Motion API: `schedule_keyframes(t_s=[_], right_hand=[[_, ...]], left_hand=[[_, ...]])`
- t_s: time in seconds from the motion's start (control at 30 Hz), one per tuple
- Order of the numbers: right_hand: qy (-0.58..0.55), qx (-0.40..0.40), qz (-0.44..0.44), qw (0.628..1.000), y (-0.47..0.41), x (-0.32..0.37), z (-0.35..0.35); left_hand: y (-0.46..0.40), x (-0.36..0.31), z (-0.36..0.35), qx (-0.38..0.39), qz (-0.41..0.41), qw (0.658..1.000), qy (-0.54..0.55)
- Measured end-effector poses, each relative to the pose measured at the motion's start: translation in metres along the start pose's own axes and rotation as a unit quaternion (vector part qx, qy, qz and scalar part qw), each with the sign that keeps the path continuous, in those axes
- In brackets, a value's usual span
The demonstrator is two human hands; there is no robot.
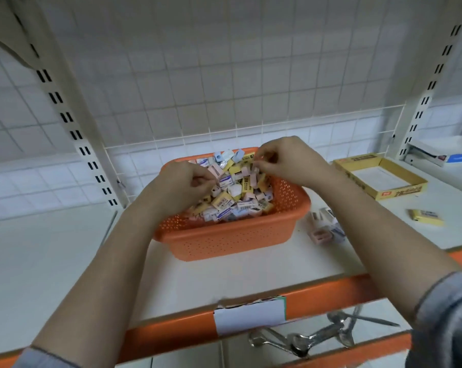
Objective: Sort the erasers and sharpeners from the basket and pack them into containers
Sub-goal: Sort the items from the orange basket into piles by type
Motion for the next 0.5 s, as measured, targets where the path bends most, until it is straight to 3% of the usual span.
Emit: schedule_keyframes(t_s=[0.23, 0.5], right_hand=[[0.132, 0.135, -0.029, 0.982, -0.058, -0.003, -0.036], [0.180, 0.131, -0.015, 0.975, -0.062, -0.011, -0.043]], left_hand=[[-0.005, 0.015, -0.004, 0.029, -0.008, 0.999, 0.041], [-0.017, 0.026, -0.005, 0.036, 0.009, 0.999, 0.006]])
Point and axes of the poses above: each hand's wrist, its own y-axis away from the middle knuckle, its own z-axis out of the back of the hand, x = y × z, the point moved 6 cm from there along -y, towards the middle knuckle, and after that the axes turned 8 degrees about x, right-handed, at the moved point
